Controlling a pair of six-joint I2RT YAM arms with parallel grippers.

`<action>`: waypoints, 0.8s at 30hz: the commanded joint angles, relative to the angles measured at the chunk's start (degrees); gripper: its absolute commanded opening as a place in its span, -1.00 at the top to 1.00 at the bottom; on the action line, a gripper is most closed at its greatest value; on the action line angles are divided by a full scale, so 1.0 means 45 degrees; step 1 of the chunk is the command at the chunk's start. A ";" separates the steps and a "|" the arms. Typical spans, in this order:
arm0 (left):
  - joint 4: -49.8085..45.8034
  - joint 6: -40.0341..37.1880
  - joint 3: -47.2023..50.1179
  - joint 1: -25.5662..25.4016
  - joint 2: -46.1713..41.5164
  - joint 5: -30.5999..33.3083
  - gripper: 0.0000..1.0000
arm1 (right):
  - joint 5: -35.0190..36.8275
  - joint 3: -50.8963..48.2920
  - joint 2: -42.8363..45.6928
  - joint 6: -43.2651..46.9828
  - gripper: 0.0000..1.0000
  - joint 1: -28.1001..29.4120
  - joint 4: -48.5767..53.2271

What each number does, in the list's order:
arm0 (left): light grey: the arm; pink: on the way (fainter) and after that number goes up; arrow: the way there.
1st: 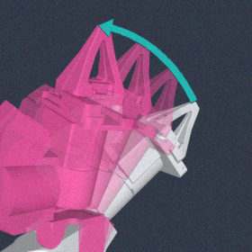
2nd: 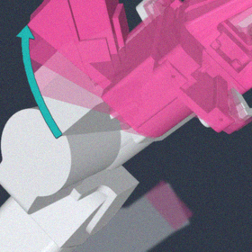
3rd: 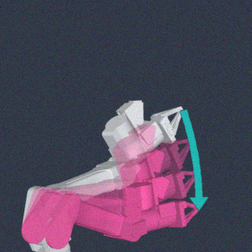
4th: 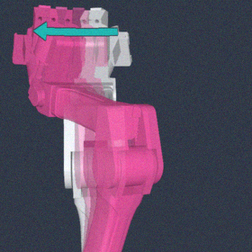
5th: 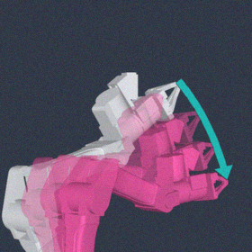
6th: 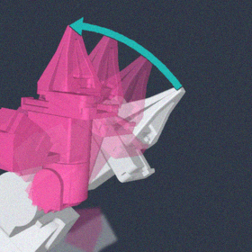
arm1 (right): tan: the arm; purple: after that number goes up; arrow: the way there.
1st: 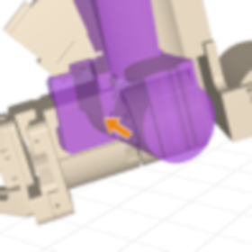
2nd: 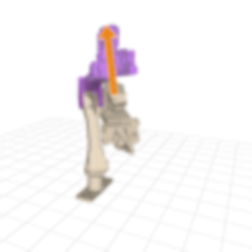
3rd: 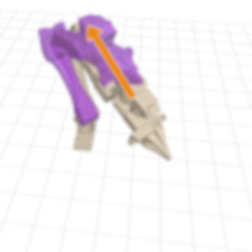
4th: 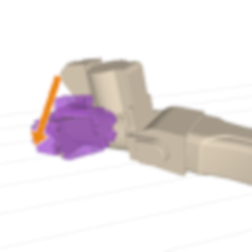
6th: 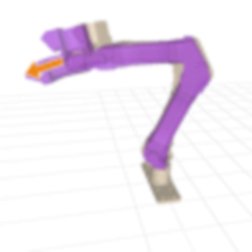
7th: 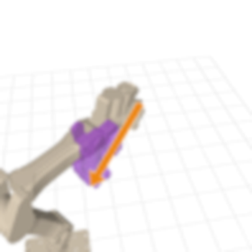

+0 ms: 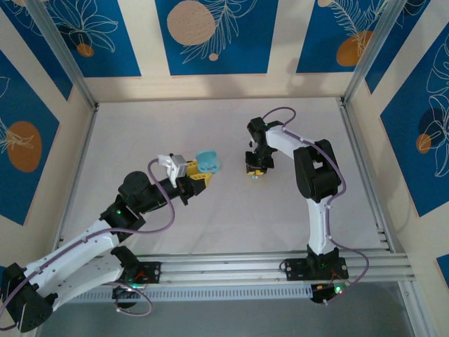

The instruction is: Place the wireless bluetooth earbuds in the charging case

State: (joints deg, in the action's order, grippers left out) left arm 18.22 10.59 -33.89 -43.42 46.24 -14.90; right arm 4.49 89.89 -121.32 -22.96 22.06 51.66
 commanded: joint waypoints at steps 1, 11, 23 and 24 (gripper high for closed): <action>0.0264 0.0105 -0.0258 -0.0082 -0.0098 0.0009 0.51 | -0.0159 -0.0151 0.0065 0.0029 0.48 0.0028 0.0025; 0.0575 0.0234 -0.0252 -0.0083 0.0145 -0.0025 0.51 | 0.0007 -0.0002 -0.0079 0.0311 0.47 0.0074 0.0139; 0.0561 0.0344 -0.0257 -0.0078 0.0211 0.0009 0.51 | 0.0377 -0.0226 0.0045 0.1332 0.46 0.0358 0.0786; 0.0595 0.0359 -0.0252 -0.0079 0.0216 0.0009 0.51 | 0.0425 -0.0195 0.0043 0.1339 0.47 0.0371 0.0796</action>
State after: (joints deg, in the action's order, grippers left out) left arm 18.44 11.49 -33.89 -43.42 47.11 -14.90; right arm 6.09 89.89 -121.32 -18.20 23.05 51.99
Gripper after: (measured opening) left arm 0.324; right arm 0.268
